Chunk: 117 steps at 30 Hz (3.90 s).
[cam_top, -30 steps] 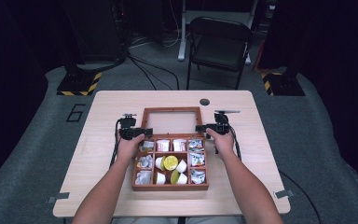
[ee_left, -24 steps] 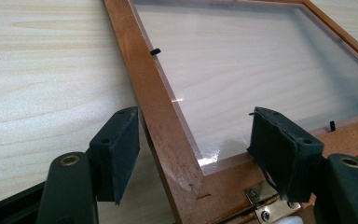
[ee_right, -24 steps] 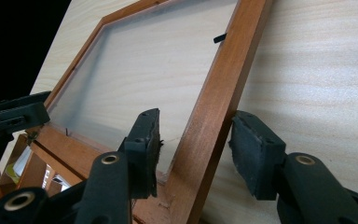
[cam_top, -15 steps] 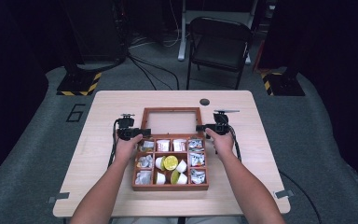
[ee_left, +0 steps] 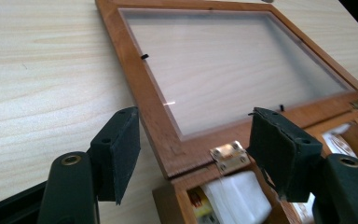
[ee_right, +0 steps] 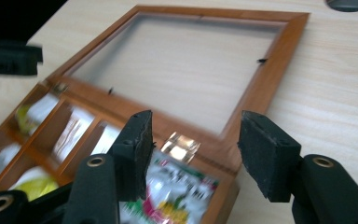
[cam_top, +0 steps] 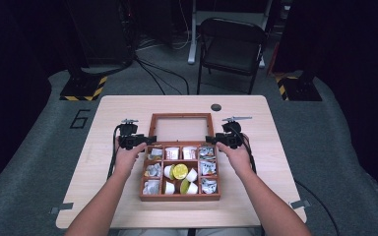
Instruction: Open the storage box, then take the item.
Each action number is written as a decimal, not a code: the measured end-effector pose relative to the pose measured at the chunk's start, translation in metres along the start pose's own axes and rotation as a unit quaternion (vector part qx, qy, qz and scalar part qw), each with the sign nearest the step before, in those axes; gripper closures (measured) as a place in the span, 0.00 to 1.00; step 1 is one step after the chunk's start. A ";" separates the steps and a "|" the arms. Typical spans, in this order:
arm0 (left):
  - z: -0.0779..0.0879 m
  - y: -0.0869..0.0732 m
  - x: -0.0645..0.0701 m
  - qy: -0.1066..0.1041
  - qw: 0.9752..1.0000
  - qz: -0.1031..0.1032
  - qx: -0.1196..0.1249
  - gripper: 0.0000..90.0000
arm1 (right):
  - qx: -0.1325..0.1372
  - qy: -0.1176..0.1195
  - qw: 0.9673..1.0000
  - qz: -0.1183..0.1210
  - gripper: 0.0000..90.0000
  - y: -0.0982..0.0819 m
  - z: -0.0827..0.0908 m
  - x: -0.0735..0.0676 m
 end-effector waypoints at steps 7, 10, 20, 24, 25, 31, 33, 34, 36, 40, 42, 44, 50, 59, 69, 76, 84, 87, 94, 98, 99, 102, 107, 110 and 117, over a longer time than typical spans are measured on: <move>0.014 -0.006 0.008 -0.022 1.000 0.008 0.017 0.38 | 0.008 0.004 0.998 0.061 0.49 -0.008 0.015 -0.027; 0.021 -0.009 0.012 -0.029 0.999 0.003 0.026 0.37 | 0.007 0.007 0.997 0.078 0.49 -0.011 0.017 -0.036; 0.032 -0.023 0.019 -0.042 0.999 0.000 0.029 0.38 | -0.004 0.012 0.994 0.106 0.47 -0.022 0.011 -0.057; 0.036 -0.025 0.024 -0.049 0.998 -0.010 0.028 0.38 | -0.017 0.013 0.992 0.124 0.45 -0.029 0.005 -0.069; 0.037 -0.026 0.024 -0.050 0.998 -0.014 0.029 0.38 | -0.017 0.014 0.991 0.134 0.45 -0.029 0.003 -0.071; 0.039 -0.032 0.023 -0.046 0.998 -0.023 0.030 0.37 | -0.022 0.022 0.987 0.158 0.44 -0.036 -0.005 -0.093; 0.040 -0.033 0.022 -0.045 0.998 -0.021 0.031 0.37 | -0.024 0.027 0.986 0.160 0.44 -0.040 -0.006 -0.098; 0.040 -0.033 0.022 -0.045 0.998 -0.019 0.031 0.37 | -0.026 0.028 0.986 0.162 0.45 -0.042 -0.007 -0.101; 0.040 -0.034 0.021 -0.043 0.998 -0.018 0.031 0.37 | -0.026 0.037 0.984 0.172 0.49 -0.045 -0.009 -0.105; 0.041 -0.035 0.020 -0.042 0.998 -0.017 0.033 0.37 | -0.036 0.050 0.979 0.194 0.60 -0.051 -0.012 -0.115; 0.042 -0.035 0.021 -0.043 0.998 -0.015 0.032 0.37 | -0.040 0.057 0.977 0.201 0.62 -0.053 -0.015 -0.119; 0.042 -0.035 0.020 -0.043 0.998 -0.016 0.034 0.37 | -0.050 0.059 0.976 0.203 0.64 -0.054 -0.019 -0.120; 0.041 -0.036 0.018 -0.041 0.999 -0.012 0.033 0.37 | -0.080 0.048 0.976 0.196 0.68 -0.059 -0.033 -0.115; 0.043 -0.035 0.017 -0.040 0.998 -0.011 0.038 0.37 | -0.066 0.062 0.979 0.183 0.63 -0.055 -0.028 -0.117; 0.043 -0.035 0.017 -0.042 0.998 -0.006 0.038 0.37 | -0.086 0.071 0.974 0.197 0.57 -0.062 -0.036 -0.124; 0.043 -0.035 0.015 -0.041 0.998 -0.001 0.038 0.37 | -0.068 0.062 0.976 0.195 0.48 -0.058 -0.028 -0.123; 0.043 -0.035 0.015 -0.040 0.998 -0.001 0.040 0.37 | -0.094 0.061 0.973 0.201 0.36 -0.069 -0.032 -0.126; 0.043 -0.035 0.015 -0.040 0.998 0.001 0.039 0.37 | -0.098 0.059 0.973 0.201 0.36 -0.070 -0.036 -0.125; 0.043 -0.036 0.014 -0.042 0.998 0.003 0.040 0.37 | -0.106 0.053 0.971 0.207 0.35 -0.071 -0.042 -0.127; 0.042 -0.036 0.014 -0.041 0.998 0.002 0.039 0.37 | -0.111 0.051 0.971 0.205 0.35 -0.072 -0.045 -0.129; 0.042 -0.036 0.014 -0.041 0.998 0.002 0.039 0.37 | -0.112 0.051 0.970 0.210 0.36 -0.072 -0.045 -0.128; 0.042 -0.036 0.013 -0.041 0.998 0.004 0.039 0.37 | -0.113 0.046 0.969 0.216 0.39 -0.073 -0.047 -0.129; 0.042 -0.036 0.012 -0.041 0.998 0.006 0.040 0.37 | -0.107 0.038 0.969 0.218 0.41 -0.072 -0.046 -0.128; 0.042 -0.036 0.012 -0.040 0.998 0.006 0.040 0.37 | -0.098 0.045 0.971 0.214 0.42 -0.068 -0.041 -0.130; 0.044 -0.036 0.010 -0.040 0.998 0.007 0.041 0.37 | -0.085 0.067 0.975 0.195 0.42 -0.055 -0.022 -0.131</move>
Point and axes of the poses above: each handheld gripper's, and its own axes: z roughly backward along the jaws, y roughly out of its top, x roughly to its right, the point moved 7 cm from there along -z, roughly forward along the jaws, and after that the axes turned 5 degrees about z, right-handed, at the moved point
